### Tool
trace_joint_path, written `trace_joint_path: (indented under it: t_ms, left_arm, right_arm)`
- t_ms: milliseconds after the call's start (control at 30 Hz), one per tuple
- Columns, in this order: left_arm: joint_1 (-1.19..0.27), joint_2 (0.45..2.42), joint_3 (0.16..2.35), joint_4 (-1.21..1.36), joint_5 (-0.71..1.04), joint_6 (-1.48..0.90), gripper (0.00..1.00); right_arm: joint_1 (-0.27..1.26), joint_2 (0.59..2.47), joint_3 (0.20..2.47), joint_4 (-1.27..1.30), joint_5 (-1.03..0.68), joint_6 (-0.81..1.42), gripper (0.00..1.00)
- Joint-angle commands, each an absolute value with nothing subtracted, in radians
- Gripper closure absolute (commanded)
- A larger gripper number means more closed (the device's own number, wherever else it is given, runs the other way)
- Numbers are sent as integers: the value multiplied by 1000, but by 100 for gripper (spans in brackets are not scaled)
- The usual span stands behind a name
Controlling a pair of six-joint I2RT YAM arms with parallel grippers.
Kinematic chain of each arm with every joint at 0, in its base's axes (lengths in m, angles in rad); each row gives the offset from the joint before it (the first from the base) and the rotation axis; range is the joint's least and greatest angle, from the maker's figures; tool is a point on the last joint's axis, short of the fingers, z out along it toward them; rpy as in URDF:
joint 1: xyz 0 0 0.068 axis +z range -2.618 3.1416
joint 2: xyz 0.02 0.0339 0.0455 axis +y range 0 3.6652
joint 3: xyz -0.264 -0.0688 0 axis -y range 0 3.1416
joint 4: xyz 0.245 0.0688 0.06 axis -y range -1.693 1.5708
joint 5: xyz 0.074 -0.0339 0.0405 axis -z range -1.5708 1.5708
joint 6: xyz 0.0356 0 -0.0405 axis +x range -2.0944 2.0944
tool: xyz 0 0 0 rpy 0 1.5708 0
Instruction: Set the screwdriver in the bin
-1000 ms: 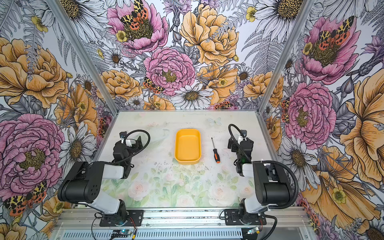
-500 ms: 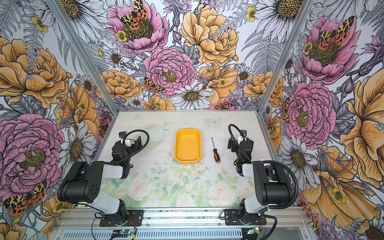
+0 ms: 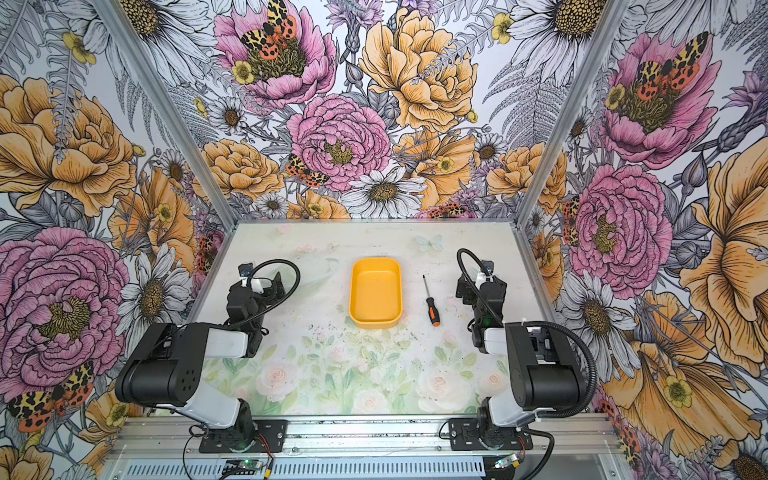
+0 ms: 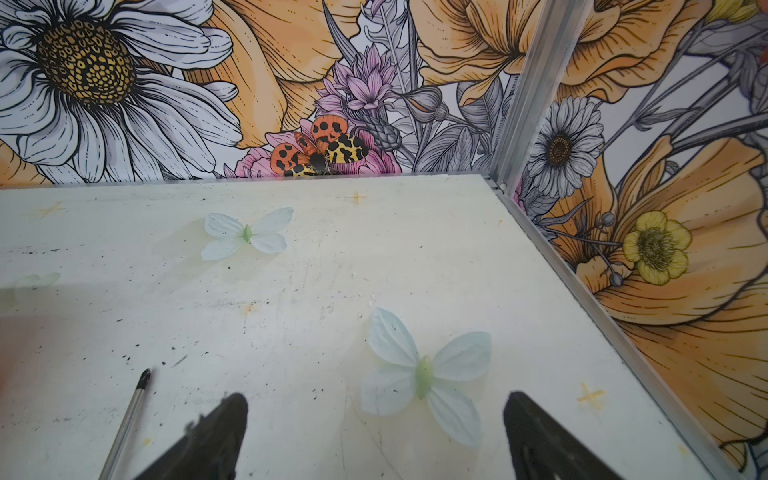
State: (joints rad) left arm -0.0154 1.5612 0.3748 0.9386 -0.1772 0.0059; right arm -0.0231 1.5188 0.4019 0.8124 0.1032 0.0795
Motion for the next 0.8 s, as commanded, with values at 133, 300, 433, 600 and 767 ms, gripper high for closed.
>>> trace_joint_path:
  t_ms: [133, 300, 433, 600, 767]
  left_arm:
    - [-10, 1455, 407, 808, -128, 18, 1]
    - [-36, 1279, 590, 349, -109, -14, 1]
    - [-53, 1184, 682, 169, -53, -151, 1]
    - [-125, 1132, 656, 161, -20, -278, 1]
    - [-215, 1179, 647, 161, -13, -319, 1]
  right_arm:
    - [-17, 1337, 539, 476, 107, 90, 5]
    - [-16, 1230, 700, 151, 25, 195, 5]
    - [-13, 1278, 876, -161, -179, 241, 8]
    - [2, 1291, 888, -236, -306, 320, 9]
    - [35, 1307, 866, -284, -298, 350, 10]
